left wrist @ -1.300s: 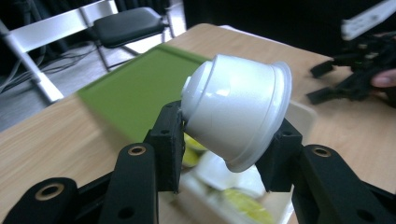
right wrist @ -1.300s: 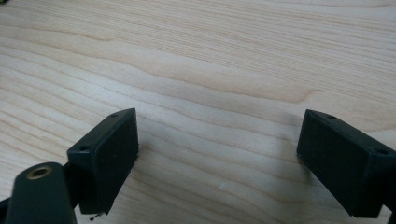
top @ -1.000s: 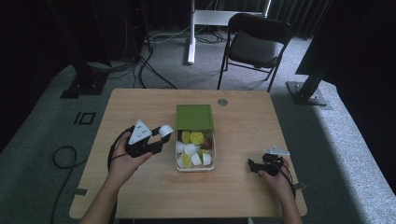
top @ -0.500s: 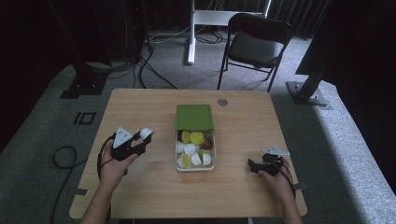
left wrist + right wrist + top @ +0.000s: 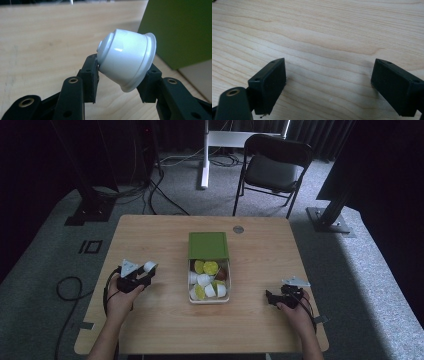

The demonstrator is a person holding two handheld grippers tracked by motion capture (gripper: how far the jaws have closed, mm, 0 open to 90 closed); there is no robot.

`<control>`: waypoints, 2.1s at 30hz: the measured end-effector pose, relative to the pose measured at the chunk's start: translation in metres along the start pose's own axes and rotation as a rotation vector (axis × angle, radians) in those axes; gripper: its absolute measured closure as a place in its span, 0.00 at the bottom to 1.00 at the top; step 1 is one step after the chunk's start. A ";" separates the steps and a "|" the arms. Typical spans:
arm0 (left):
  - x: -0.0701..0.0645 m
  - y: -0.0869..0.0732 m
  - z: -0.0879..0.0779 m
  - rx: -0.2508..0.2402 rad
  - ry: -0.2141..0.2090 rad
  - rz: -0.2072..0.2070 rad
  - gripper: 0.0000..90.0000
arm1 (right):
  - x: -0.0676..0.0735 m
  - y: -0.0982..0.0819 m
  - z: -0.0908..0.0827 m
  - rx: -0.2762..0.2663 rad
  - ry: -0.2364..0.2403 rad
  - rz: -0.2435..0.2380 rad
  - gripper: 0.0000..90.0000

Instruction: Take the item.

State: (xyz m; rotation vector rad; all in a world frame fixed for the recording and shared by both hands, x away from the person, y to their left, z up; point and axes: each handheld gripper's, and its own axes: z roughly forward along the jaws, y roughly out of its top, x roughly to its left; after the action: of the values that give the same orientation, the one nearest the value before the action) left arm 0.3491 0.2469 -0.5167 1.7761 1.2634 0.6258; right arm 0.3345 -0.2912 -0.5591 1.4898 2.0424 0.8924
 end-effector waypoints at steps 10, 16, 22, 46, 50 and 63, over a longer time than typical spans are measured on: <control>0.007 -0.007 0.018 0.091 0.033 -0.013 0.65 | 0.000 0.000 0.000 0.000 0.000 0.000 0.14; 0.008 -0.009 0.028 0.150 0.028 -0.030 0.64 | 0.000 0.000 0.000 0.000 0.000 0.000 0.14; 0.009 -0.010 0.032 0.162 0.061 0.001 0.64 | 0.000 0.000 0.000 0.000 0.000 0.001 0.14; 0.015 -0.013 0.023 0.177 -0.031 0.091 0.22 | 0.000 0.000 0.000 0.000 0.000 0.000 0.14; 0.014 -0.014 0.013 0.160 -0.053 0.100 0.18 | 0.000 0.000 0.000 0.000 0.000 0.000 0.14; 0.005 -0.024 -0.013 0.113 -0.164 0.168 0.18 | 0.000 0.000 0.000 0.000 0.000 0.001 0.14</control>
State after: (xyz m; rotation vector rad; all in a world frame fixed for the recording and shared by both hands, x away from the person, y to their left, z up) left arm 0.3291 0.2592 -0.5306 1.9994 1.0642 0.4984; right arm 0.3345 -0.2911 -0.5591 1.4909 2.0420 0.8924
